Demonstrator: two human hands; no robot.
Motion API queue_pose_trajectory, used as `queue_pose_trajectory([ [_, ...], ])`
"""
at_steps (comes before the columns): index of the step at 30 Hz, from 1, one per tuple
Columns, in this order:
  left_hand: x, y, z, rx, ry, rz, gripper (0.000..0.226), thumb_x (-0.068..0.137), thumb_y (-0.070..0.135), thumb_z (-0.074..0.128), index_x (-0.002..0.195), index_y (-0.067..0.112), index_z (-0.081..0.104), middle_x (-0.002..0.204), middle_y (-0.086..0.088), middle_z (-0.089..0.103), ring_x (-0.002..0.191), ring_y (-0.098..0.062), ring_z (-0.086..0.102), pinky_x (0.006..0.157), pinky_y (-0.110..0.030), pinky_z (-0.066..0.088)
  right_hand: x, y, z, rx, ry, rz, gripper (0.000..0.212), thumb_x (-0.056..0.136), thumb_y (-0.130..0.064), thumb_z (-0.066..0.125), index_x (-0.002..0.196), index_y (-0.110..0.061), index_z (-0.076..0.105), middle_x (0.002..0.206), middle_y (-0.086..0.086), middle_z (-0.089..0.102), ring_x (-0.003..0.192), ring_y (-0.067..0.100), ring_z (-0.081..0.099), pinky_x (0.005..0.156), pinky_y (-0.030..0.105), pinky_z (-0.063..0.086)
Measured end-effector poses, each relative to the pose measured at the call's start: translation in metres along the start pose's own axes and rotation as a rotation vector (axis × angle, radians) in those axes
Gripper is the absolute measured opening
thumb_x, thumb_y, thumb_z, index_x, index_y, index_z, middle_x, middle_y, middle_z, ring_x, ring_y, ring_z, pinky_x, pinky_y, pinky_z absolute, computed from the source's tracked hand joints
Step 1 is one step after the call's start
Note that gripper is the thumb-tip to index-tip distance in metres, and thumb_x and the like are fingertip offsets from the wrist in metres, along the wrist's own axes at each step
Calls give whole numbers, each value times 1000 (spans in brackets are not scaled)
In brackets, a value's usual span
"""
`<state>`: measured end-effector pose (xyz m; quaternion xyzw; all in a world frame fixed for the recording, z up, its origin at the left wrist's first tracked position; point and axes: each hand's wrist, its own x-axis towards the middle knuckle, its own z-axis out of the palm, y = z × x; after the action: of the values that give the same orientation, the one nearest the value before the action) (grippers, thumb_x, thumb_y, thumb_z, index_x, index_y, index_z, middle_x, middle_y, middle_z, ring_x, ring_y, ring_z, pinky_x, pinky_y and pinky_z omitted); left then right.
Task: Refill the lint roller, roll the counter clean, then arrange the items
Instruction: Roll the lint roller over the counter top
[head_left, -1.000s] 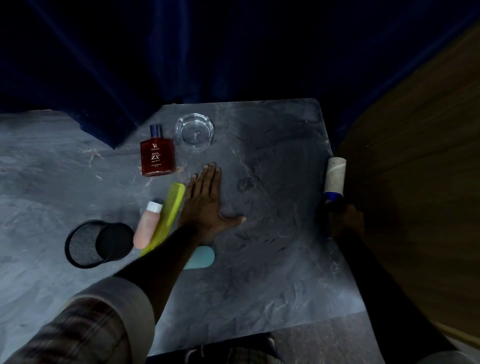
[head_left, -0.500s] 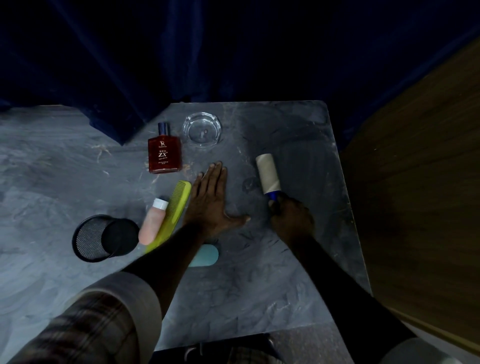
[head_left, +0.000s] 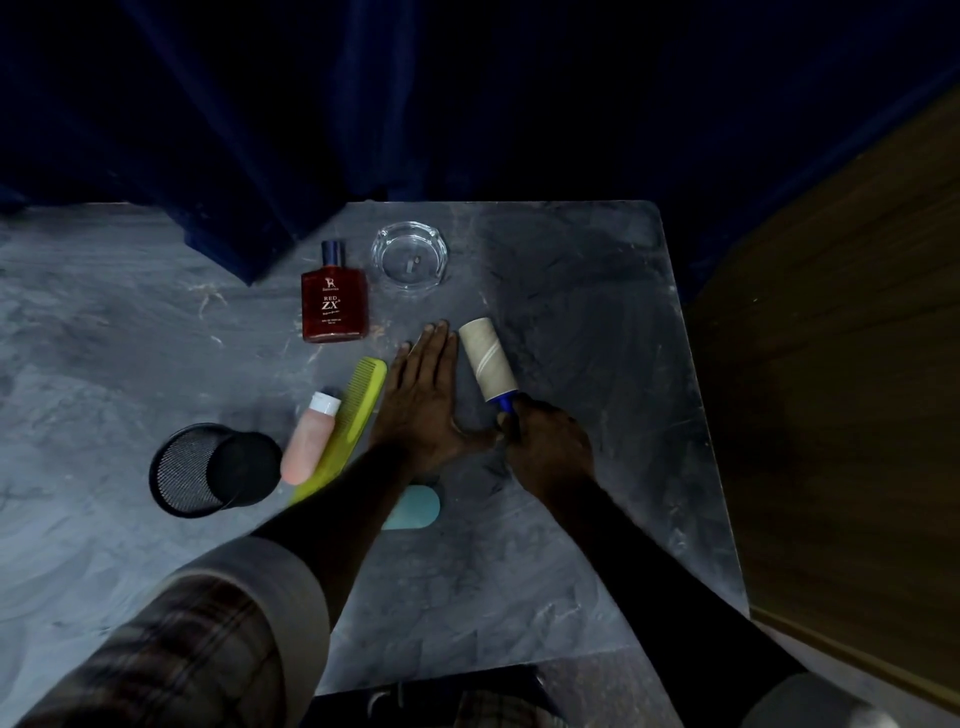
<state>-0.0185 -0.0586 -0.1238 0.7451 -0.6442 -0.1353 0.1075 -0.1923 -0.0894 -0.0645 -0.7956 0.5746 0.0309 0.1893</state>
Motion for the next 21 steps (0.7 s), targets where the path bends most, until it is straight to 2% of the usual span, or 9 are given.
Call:
queue_pose_trajectory([
  [7, -1, 2, 0, 4, 1, -5, 147, 63, 102, 51, 169, 8, 15, 180, -13, 11, 167, -29, 11, 135, -52, 10, 7, 28, -9, 101, 83, 204, 30, 97, -39, 51, 107, -15, 66, 103, 17, 73, 95, 39, 69, 79, 40, 53],
  [12, -1, -1, 2, 4, 8, 10, 147, 64, 105, 46, 169, 8, 14, 179, -13, 12, 166, -29, 14, 135, -52, 12, 13, 69, -24, 194, 84, 401, 35, 100, -40, 49, 117, -15, 67, 115, 19, 71, 105, 37, 67, 91, 41, 51],
  [16, 0, -1, 1, 19, -11, 13, 146, 66, 108, 34, 169, 8, 12, 180, -13, 10, 167, -30, 12, 135, -50, 8, 9, 101, -36, 321, 21, 584, 38, 102, -37, 48, 129, -12, 59, 124, 19, 64, 113, 35, 62, 97, 45, 50],
  [18, 0, 0, 0, 22, -22, 11, 146, 66, 108, 38, 170, 8, 11, 180, -13, 8, 167, -29, 10, 136, -50, 8, 5, 115, -42, 354, 35, 620, 39, 102, -33, 50, 133, -10, 56, 128, 20, 62, 116, 36, 60, 101, 48, 49],
  [21, -1, 1, -2, 16, -34, 13, 147, 66, 104, 47, 170, 8, 10, 180, -12, 6, 168, -29, 8, 135, -52, 9, 3, 132, -52, 324, 26, 678, 39, 102, -26, 50, 135, -4, 53, 132, 23, 59, 120, 39, 57, 94, 42, 45],
])
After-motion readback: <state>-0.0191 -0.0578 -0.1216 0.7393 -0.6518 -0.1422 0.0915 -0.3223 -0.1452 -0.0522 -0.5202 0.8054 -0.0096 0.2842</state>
